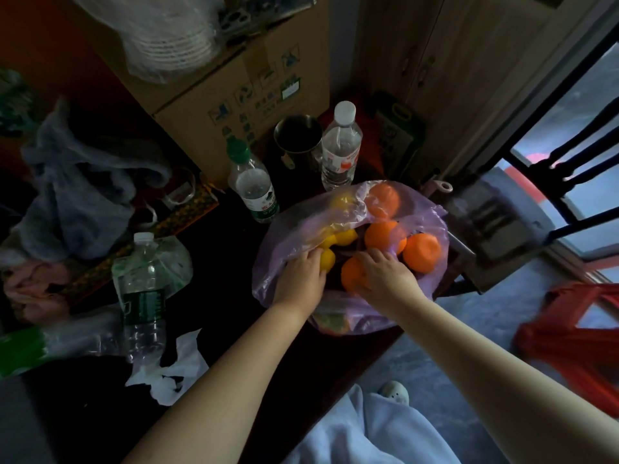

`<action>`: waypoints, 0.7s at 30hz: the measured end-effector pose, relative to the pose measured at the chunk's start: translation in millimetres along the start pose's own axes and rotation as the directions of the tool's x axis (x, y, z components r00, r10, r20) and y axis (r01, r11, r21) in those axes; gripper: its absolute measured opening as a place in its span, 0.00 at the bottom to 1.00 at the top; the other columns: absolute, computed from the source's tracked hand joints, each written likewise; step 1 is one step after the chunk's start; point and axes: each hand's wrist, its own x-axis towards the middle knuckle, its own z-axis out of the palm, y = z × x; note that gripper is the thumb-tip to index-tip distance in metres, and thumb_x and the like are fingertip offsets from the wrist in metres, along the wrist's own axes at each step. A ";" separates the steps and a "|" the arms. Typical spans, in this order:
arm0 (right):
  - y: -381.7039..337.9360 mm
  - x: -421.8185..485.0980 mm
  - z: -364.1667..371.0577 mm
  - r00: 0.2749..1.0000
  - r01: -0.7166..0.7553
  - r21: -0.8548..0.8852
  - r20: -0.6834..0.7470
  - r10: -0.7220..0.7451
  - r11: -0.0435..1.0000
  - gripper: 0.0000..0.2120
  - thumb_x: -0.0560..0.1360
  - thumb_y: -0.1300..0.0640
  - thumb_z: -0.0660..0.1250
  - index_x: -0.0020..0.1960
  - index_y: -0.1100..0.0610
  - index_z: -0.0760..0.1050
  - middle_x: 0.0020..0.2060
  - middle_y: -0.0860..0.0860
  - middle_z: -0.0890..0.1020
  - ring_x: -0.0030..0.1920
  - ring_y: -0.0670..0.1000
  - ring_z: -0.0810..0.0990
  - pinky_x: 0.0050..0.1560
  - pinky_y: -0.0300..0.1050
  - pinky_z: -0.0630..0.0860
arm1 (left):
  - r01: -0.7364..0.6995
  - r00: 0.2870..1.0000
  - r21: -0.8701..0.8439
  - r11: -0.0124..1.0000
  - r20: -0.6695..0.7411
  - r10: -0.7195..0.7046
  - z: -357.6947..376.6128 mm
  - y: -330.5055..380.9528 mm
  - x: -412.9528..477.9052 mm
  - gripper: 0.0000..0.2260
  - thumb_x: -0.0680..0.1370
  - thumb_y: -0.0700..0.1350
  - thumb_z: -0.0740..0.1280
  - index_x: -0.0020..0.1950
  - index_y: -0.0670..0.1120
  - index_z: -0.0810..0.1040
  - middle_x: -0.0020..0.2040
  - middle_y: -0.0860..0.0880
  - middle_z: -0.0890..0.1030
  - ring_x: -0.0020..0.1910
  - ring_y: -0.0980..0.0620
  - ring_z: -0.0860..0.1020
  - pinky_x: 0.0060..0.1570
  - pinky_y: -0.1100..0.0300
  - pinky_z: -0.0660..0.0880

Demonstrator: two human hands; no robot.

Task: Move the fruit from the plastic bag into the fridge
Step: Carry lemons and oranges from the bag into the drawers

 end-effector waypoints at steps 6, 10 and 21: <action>0.1 -6.7 3.4 0.999 -0.035 0.000 0.013 0.035 0.999 0.39 0.69 0.46 0.69 0.74 0.54 0.57 0.66 0.52 0.68 0.64 0.56 0.68 0.60 0.47 0.67 | -0.071 0.997 0.152 0.986 0.011 0.070 8.1 3.9 1.9 0.17 0.75 0.47 0.68 0.62 0.47 0.70 0.60 0.46 0.70 0.61 0.46 0.69 0.53 0.54 0.70; -4.1 -5.3 7.3 0.999 -0.052 0.008 0.012 0.052 0.999 0.38 0.70 0.52 0.68 0.74 0.56 0.55 0.67 0.53 0.67 0.64 0.56 0.69 0.62 0.46 0.65 | -0.107 0.994 0.186 0.977 0.015 0.106 13.1 2.1 1.7 0.19 0.74 0.42 0.67 0.64 0.47 0.70 0.63 0.46 0.71 0.64 0.45 0.68 0.61 0.55 0.66; -5.6 -22.3 -16.9 0.976 -0.028 0.175 -0.208 0.065 0.984 0.38 0.66 0.49 0.73 0.72 0.56 0.62 0.66 0.55 0.71 0.63 0.59 0.71 0.53 0.53 0.73 | -0.138 0.989 0.045 0.989 -0.041 0.140 -3.6 8.3 -8.6 0.22 0.73 0.41 0.68 0.67 0.48 0.70 0.64 0.47 0.73 0.61 0.44 0.73 0.55 0.52 0.72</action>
